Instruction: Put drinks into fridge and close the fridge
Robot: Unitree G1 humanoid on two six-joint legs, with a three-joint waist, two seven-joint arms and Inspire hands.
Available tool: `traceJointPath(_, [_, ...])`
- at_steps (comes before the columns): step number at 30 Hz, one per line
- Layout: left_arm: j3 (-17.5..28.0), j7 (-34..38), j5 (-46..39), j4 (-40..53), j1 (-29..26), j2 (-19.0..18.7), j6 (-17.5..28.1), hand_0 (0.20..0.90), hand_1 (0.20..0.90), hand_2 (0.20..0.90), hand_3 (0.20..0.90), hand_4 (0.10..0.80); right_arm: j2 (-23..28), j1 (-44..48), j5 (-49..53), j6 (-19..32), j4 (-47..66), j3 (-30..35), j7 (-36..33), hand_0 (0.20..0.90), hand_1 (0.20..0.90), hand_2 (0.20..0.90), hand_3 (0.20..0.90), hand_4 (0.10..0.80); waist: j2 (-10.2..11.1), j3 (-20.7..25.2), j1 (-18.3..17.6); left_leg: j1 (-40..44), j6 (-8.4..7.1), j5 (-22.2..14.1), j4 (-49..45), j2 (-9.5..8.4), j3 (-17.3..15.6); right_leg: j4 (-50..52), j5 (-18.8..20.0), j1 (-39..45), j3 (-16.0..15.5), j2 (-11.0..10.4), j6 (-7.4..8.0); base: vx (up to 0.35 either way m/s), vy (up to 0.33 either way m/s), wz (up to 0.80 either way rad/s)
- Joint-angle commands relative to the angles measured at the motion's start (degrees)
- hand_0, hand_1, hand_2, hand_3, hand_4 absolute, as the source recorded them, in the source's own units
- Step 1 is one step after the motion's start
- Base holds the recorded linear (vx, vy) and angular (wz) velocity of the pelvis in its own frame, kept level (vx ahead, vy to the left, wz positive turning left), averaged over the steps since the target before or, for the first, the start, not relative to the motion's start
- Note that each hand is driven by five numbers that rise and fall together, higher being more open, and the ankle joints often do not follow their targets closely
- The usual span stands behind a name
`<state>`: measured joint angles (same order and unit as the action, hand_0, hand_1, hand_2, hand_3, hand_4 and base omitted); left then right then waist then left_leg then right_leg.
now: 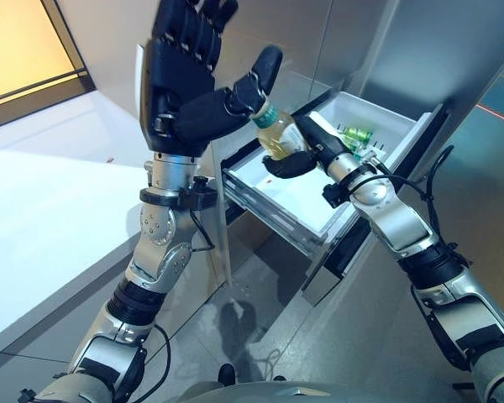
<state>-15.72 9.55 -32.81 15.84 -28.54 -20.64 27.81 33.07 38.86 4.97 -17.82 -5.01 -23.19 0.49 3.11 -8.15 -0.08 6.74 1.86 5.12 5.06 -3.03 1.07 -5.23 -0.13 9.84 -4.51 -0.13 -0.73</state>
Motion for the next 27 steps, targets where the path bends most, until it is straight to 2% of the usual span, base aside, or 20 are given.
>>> traceJointPath(1, [-0.32, -1.01, 0.45, 0.36, -6.2, 0.97, 3.33, 0.9, 0.9, 0.9, 0.9, 0.8, 0.72, 11.03, -1.95, 7.64, 5.92, 6.57, -6.79, 0.3, 0.3, 0.3, 0.2, 0.1, 0.5, 6.91, 0.19, 1.64, -0.65, -5.87, -0.06, 0.28, 1.58, 0.71, 1.61, -1.51, 2.51, -0.4, 2.46, 0.0, 0.0, 0.0])
traceJointPath(8, [-0.3, -1.7, -1.47, -0.21, -4.51, 0.5, 1.56, 0.9, 0.9, 0.9, 0.9, 0.8, 2.81, 12.11, -4.64, 9.22, 4.28, 7.16, -10.01, 0.3, 0.3, 0.3, 0.2, 0.1, 0.58, 6.96, 0.72, 1.65, -0.68, -5.83, -0.06, 0.28, 1.81, 0.7, 1.56, -1.44, 1.92, -0.52, 2.51, 0.0, 0.0, 0.0])
traceJointPath(12, [-0.52, -4.76, -5.41, -1.34, -1.97, 0.85, -2.59, 0.9, 0.9, 0.9, 0.9, 0.8, 4.9, 13.02, -6.11, 9.95, 2.96, 7.78, -12.49, 0.3, 0.3, 0.3, 0.2, 0.1, 0.64, 6.86, 1.33, 1.79, -0.67, -5.8, -0.06, 0.29, 1.99, 0.63, 1.59, -1.26, 1.47, -0.6, 2.55, 0.008, 0.0, 0.0])
traceJointPath(14, [-0.6, -10.13, -10.37, -1.87, 0.1, 0.96, -5.33, 0.9, 0.9, 0.9, 0.9, 0.8, 6.73, 13.68, -5.01, 9.74, 1.84, 8.46, -13.65, 0.3, 0.3, 0.3, 0.2, 0.1, 0.68, 6.77, 1.87, 1.83, -0.67, -5.77, -0.06, 0.26, 2.15, 0.55, 1.62, -1.14, 1.07, -0.65, 2.52, 0.014, 0.0, 0.02])
traceJointPath(17, [-0.71, -20.08, -21.03, -2.06, 4.34, 1.24, -12.56, 0.9, 0.9, 0.9, 0.9, 0.8, 9.88, 14.94, -1.83, 9.39, -2.14, 9.24, -16.38, 0.3, 0.3, 0.3, 0.2, 0.1, 0.68, 6.55, 3.25, 1.63, -0.92, -5.63, -0.06, 0.25, 2.51, 0.34, 1.69, -1.02, 0.02, -0.83, 2.52, 0.035, 0.01, 0.02])
traceJointPath(18, [-0.6, -22.05, -22.63, -1.82, 5.91, 1.05, -13.6, 0.9, 0.9, 0.9, 0.9, 0.8, 11.17, 15.4, -1.14, 9.15, -3.9, 9.42, -17.03, 0.3, 0.3, 0.3, 0.2, 0.1, 0.66, 6.48, 3.76, 1.55, -1.01, -5.6, -0.06, 0.25, 2.62, 0.27, 1.7, -0.97, -0.47, -0.92, 2.52, 0.041, 0.028, 0.09])
traceJointPath(19, [-0.41, -25.93, -27.71, -1.64, 8.02, 0.37, -17.0, 0.9, 0.9, 0.9, 0.9, 0.8, 13.17, 16.31, 0.28, 8.83, -6.98, 9.31, -17.57, 0.3, 0.3, 0.3, 0.2, 0.1, 0.64, 6.41, 4.57, 1.38, -1.18, -5.47, -0.06, 0.32, 2.78, 0.23, 1.73, -0.97, -1.2, -1.03, 2.51, 0.032, 0.027, 0.1])
traceJointPath(20, [-0.3, -26.58, -28.58, -1.57, 8.5, 0.27, -17.54, 0.9, 0.9, 0.9, 0.9, 0.8, 13.52, 16.48, 0.45, 8.98, -7.73, 9.22, -17.67, 0.3, 0.3, 0.3, 0.2, 0.1, 0.62, 6.39, 4.7, 1.33, -1.22, -5.42, -0.06, 0.34, 2.81, 0.23, 1.72, -0.97, -1.38, -1.05, 2.49, 0.034, 0.035, 0.16])
traceJointPath(23, [0.51, -33.63, -37.06, -0.89, 12.58, -1.17, -24.17, 0.9, 0.9, 0.9, 0.9, 0.8, 16.69, 17.85, 2.08, 9.47, -14.77, 8.2, -17.99, 0.3, 0.3, 0.3, 0.2, 0.1, 0.51, 6.14, 6.28, 0.81, -1.6, -5.02, -0.06, 0.43, 3.34, 0.23, 1.69, -1.01, -3.07, -1.31, 2.47, 0.029, 0.033, 0.22])
traceJointPath(26, [1.28, -39.28, -46.19, 0.5, 17.03, -2.43, -33.75, 0.9, 0.9, 0.9, 0.9, 0.8, 19.41, 19.36, 3.31, 10.41, -23.93, 6.12, -18.34, 0.3, 0.3, 0.3, 0.2, 0.1, 0.27, 5.42, 8.41, 0.05, -2.05, -4.42, -0.06, 0.63, 4.1, 0.23, 1.8, -1.1, -5.54, -1.77, 2.45, 0.022, 0.027, 0.32])
traceJointPath(27, [1.28, -39.57, -47.08, 0.56, 17.42, -2.41, -34.86, 0.9, 0.9, 0.9, 0.9, 0.8, 19.7, 19.56, 3.49, 10.41, -24.99, 5.84, -18.15, 0.3, 0.3, 0.3, 0.2, 0.1, 0.21, 5.31, 8.61, -0.03, -2.09, -4.37, -0.06, 0.65, 4.18, 0.23, 1.82, -1.11, -5.87, -1.84, 2.48, 0.033, 0.011, 0.32])
